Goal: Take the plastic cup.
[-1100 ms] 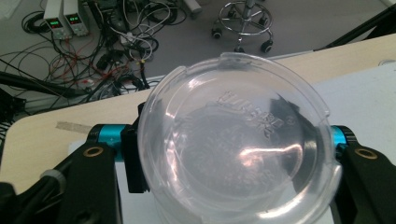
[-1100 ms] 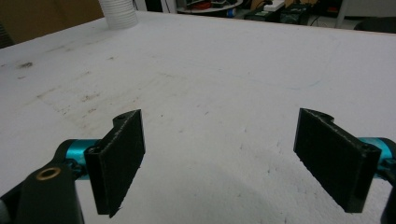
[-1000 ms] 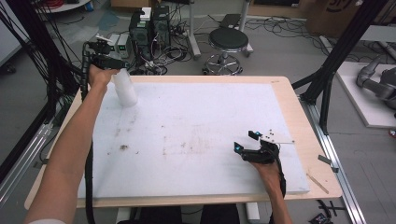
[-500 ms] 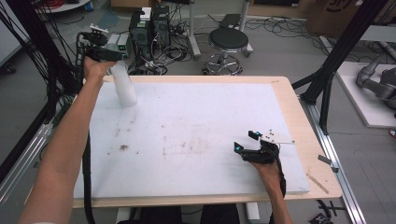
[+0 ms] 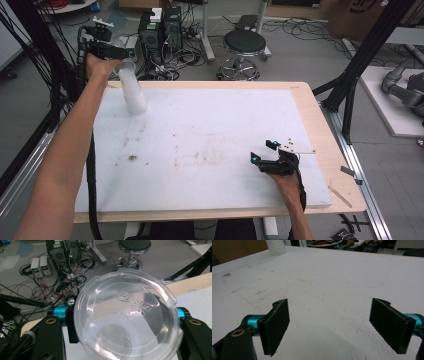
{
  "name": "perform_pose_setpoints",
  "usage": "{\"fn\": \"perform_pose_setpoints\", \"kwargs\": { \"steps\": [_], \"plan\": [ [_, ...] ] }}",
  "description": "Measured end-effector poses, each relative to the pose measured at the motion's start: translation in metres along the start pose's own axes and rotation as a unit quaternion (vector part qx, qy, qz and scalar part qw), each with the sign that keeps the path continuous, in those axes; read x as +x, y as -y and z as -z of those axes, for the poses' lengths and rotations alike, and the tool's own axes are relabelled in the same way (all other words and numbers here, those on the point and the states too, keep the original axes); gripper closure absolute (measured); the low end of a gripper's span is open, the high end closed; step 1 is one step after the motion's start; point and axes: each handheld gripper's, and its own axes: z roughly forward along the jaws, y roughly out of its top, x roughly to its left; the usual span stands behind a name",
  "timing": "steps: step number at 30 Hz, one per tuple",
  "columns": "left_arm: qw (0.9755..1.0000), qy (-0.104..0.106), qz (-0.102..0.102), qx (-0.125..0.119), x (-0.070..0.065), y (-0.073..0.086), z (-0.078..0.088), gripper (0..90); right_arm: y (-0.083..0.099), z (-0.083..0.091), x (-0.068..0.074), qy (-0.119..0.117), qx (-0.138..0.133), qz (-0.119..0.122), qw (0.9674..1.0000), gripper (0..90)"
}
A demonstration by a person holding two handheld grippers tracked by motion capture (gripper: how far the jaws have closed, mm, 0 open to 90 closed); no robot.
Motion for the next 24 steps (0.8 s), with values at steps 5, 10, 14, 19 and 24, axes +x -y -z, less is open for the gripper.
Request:
{"fn": "perform_pose_setpoints", "kwargs": {
  "steps": [5,10,14,19,24],
  "plan": [
    [1.0000,-0.002,-0.001,0.003,0.002,0.000,0.003,37.8,0.000,0.000,0.001,-0.001,0.001,-0.003,1.0000,16.5],
    [0.9999,-0.001,-0.011,-0.001,0.000,0.000,0.010,37.8,0.000,0.000,0.000,0.000,0.000,-0.001,1.0000,16.5],
    [0.9994,0.018,-0.025,-0.015,-0.009,0.001,0.022,37.7,0.000,0.000,0.000,-0.002,0.004,-0.005,1.0000,16.5],
    [0.9982,0.046,-0.031,-0.023,-0.018,0.012,0.032,37.7,0.000,0.000,-0.001,-0.001,0.000,0.001,1.0000,16.5],
    [0.9954,0.074,-0.046,-0.039,-0.030,0.021,0.040,37.7,0.000,0.001,0.000,0.000,-0.001,0.001,1.0000,16.5]
  ]
}}
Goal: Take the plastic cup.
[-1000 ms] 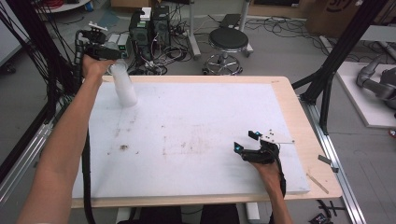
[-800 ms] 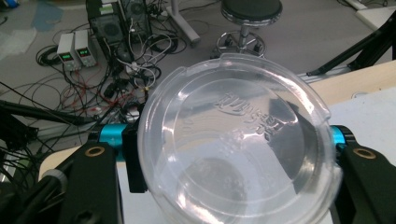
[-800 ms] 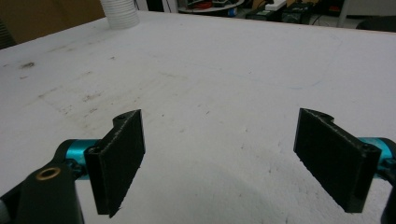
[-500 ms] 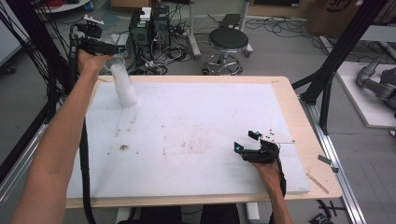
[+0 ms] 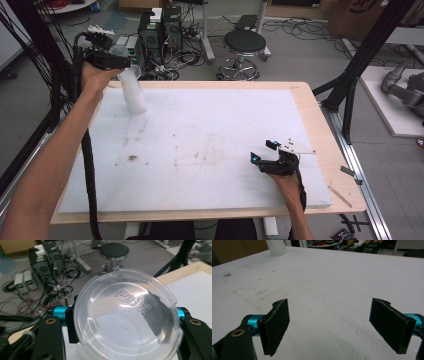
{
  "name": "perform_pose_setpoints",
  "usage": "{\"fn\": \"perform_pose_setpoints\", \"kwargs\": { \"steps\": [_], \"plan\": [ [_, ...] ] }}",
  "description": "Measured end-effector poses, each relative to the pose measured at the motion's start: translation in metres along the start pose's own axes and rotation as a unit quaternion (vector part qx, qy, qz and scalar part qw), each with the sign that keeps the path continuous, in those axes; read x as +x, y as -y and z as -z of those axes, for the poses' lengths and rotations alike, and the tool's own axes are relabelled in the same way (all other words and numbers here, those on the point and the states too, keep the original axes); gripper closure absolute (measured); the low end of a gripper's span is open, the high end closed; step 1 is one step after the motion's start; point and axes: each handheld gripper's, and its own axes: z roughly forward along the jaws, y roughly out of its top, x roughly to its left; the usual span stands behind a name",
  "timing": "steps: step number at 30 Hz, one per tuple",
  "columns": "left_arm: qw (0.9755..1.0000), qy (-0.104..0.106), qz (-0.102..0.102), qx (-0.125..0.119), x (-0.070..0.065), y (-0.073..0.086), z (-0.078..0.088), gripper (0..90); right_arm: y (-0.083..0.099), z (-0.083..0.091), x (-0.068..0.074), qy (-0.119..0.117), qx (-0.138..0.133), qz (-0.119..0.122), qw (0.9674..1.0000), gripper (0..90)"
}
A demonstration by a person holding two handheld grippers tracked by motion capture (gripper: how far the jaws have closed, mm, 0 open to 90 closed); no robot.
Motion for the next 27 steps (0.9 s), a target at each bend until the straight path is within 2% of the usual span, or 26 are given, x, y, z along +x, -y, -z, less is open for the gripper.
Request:
{"fn": "perform_pose_setpoints", "kwargs": {
  "steps": [3,5,6,7,9,14,16,18,23,25,27],
  "plan": [
    [0.9999,0.012,-0.010,-0.002,-0.006,0.002,0.002,37.7,0.000,0.000,0.000,0.000,0.000,-0.002,1.0000,16.5],
    [0.9994,0.020,-0.027,0.005,-0.014,0.002,0.003,37.7,0.000,0.000,0.000,0.000,0.001,-0.002,1.0000,16.5],
    [0.9992,0.022,-0.034,0.000,-0.018,0.003,0.004,37.7,0.000,0.000,0.000,0.001,0.000,-0.001,1.0000,16.5],
    [0.9989,0.032,-0.033,-0.006,-0.022,0.003,0.005,37.7,0.000,0.000,0.000,0.001,0.000,-0.001,1.0000,16.5],
    [0.9977,0.055,-0.036,-0.016,-0.033,0.005,0.006,37.7,0.000,0.000,0.000,0.001,0.000,-0.001,1.0000,16.5],
    [0.9936,0.089,-0.067,-0.018,-0.059,0.011,0.009,37.7,0.000,0.000,0.000,-0.001,0.000,-0.004,1.0000,16.5],
    [0.9903,0.106,-0.088,-0.016,-0.069,0.014,0.010,37.7,0.000,0.000,-0.001,-0.002,0.001,-0.004,1.0000,16.5],
    [0.9871,0.125,-0.098,-0.018,-0.077,0.017,0.012,37.7,0.000,0.000,-0.001,-0.002,0.001,-0.004,1.0000,16.5],
    [0.9780,0.179,-0.103,-0.030,-0.091,0.031,0.014,37.7,0.000,0.000,-0.001,-0.003,-0.002,-0.004,1.0000,16.5],
    [0.9736,0.200,-0.104,-0.035,-0.096,0.039,0.015,37.7,0.000,0.000,-0.001,-0.003,-0.001,-0.007,1.0000,16.5],
    [0.9698,0.215,-0.108,-0.040,-0.101,0.046,0.016,37.7,0.000,0.000,-0.001,-0.003,-0.001,-0.006,1.0000,16.6]
  ]
}}
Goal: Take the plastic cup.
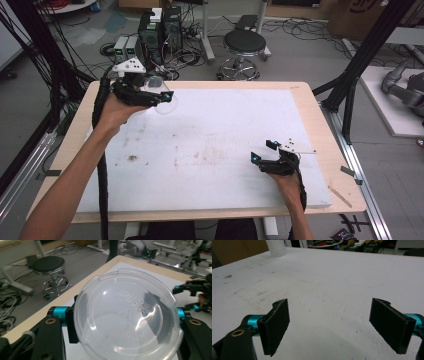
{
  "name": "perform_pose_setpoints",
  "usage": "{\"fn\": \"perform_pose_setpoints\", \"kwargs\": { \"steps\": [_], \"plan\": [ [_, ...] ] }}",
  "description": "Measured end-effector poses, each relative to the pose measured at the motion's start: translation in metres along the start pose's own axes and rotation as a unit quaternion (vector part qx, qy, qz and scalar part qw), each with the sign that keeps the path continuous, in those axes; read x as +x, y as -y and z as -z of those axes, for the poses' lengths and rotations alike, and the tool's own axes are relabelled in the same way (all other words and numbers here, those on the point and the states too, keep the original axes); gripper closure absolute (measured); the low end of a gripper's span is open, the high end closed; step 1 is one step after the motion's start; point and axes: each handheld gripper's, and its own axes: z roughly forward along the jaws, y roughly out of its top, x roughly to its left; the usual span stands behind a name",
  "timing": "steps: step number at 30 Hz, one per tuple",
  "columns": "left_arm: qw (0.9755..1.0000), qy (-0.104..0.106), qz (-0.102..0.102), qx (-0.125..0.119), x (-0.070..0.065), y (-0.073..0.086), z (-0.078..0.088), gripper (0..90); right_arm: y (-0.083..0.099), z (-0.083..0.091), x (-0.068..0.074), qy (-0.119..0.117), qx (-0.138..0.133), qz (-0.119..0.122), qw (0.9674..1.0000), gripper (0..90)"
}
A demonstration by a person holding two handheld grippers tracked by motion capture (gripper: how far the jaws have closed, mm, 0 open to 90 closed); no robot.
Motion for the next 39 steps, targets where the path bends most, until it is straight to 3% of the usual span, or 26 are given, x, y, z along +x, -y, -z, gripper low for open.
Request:
{"fn": "perform_pose_setpoints", "kwargs": {
  "steps": [4,9,16,18,19,29,34,39],
  "plan": [
    [0.9994,0.031,-0.005,-0.015,-0.014,0.010,-0.002,37.8,0.000,0.000,-0.001,0.001,-0.002,0.002,1.0000,16.5],
    [0.9966,0.079,-0.013,-0.020,-0.030,0.023,-0.008,37.8,0.000,0.000,0.001,0.001,-0.001,0.000,1.0000,16.5],
    [0.9896,0.141,-0.027,-0.011,-0.049,0.042,-0.019,37.8,0.000,0.001,0.000,0.001,-0.001,0.000,1.0000,16.6],
    [0.9854,0.168,-0.021,-0.022,-0.055,0.049,-0.022,37.8,0.000,0.000,0.000,0.000,0.000,-0.001,1.0000,16.5],
    [0.9854,0.168,-0.021,-0.022,-0.055,0.049,-0.022,37.8,0.000,0.000,0.000,0.000,0.000,-0.001,1.0000,16.5],
    [0.9766,0.211,-0.032,-0.023,-0.065,0.071,-0.032,37.9,0.000,0.000,0.001,0.001,0.000,-0.001,1.0000,16.5],
    [0.9745,0.221,-0.025,-0.030,-0.067,0.077,-0.036,38.1,0.000,0.000,0.000,0.000,-0.001,0.001,1.0000,16.5],
    [0.9757,0.216,-0.026,-0.028,-0.065,0.081,-0.038,38.4,0.000,0.001,0.001,-0.001,-0.004,0.002,1.0000,16.5]
  ]
}}
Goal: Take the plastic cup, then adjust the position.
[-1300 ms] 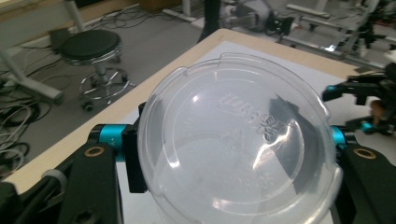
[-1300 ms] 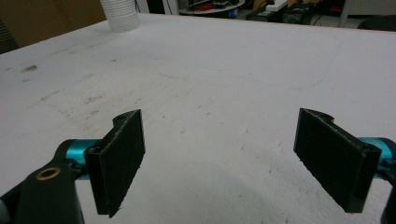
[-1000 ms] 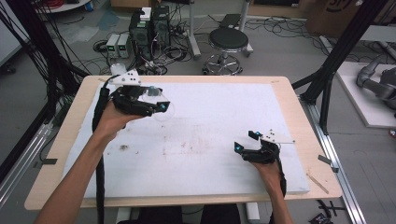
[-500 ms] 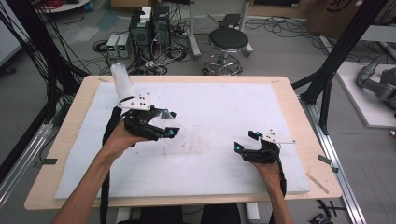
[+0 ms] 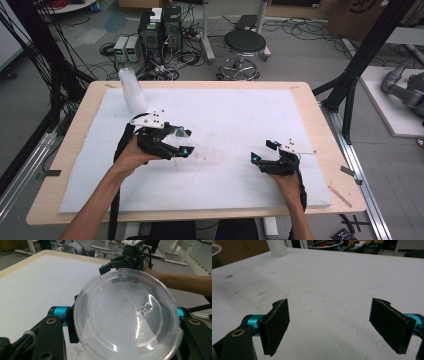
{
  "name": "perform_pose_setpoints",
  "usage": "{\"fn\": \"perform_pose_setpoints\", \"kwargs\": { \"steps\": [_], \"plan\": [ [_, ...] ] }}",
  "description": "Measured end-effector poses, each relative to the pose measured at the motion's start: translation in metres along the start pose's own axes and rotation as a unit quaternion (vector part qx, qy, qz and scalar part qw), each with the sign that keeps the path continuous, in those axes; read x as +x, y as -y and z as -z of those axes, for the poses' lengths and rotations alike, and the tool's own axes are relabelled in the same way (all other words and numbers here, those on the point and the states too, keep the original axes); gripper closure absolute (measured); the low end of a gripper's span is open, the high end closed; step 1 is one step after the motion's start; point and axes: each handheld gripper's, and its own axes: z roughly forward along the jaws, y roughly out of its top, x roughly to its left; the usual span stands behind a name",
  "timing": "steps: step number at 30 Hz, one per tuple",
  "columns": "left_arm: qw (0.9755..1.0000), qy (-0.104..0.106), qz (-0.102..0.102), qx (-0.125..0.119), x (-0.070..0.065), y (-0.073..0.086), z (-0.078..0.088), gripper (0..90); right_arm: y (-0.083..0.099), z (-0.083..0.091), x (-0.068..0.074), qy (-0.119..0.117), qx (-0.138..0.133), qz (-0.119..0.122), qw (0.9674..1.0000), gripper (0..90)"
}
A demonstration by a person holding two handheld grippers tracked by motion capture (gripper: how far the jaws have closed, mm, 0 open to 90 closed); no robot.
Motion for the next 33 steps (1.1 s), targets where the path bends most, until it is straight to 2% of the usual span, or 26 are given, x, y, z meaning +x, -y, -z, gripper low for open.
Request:
{"fn": "perform_pose_setpoints", "kwargs": {
  "steps": [3,9,23,28,30,31,32,33],
  "plan": [
    [0.9999,0.004,0.001,-0.014,0.0009,-0.0001,0.0019,38.5,0.0001,0.0003,0.0001,0.002,-0.001,0.001,1.0000,16.6],
    [0.9999,-0.001,0.005,-0.016,0.0020,0.0015,0.0038,38.5,0.0002,0.0003,0.0008,0.003,-0.002,0.003,1.0000,16.5],
    [0.9998,-0.006,0.000,-0.021,0.0030,0.0012,0.0070,38.7,-0.0001,0.0001,-0.0014,-0.007,0.000,-0.003,1.0000,16.5],
    [0.9994,-0.005,0.005,-0.033,0.0032,0.0027,0.0075,38.6,0.0005,0.0030,-0.0042,-0.027,-0.015,-0.011,0.9995,16.6],
    [0.9994,-0.005,0.003,-0.034,0.0032,0.0025,0.0082,38.6,0.0003,0.0036,-0.0041,-0.037,-0.017,-0.004,0.9992,16.5],
    [0.9993,-0.004,0.003,-0.037,0.0031,0.0024,0.0084,38.7,-0.0017,0.0042,-0.0024,-0.052,-0.023,0.004,0.9984,16.6],
    [0.9992,-0.004,0.003,-0.040,0.0031,0.0023,0.0085,38.7,-0.0017,0.0042,-0.0024,-0.052,-0.023,0.004,0.9984,16.6],
    [0.9991,-0.004,0.004,-0.043,0.0028,0.0022,0.0083,38.6,-0.0036,0.0046,-0.0012,-0.065,-0.026,0.005,0.9976,16.5]
  ]
}}
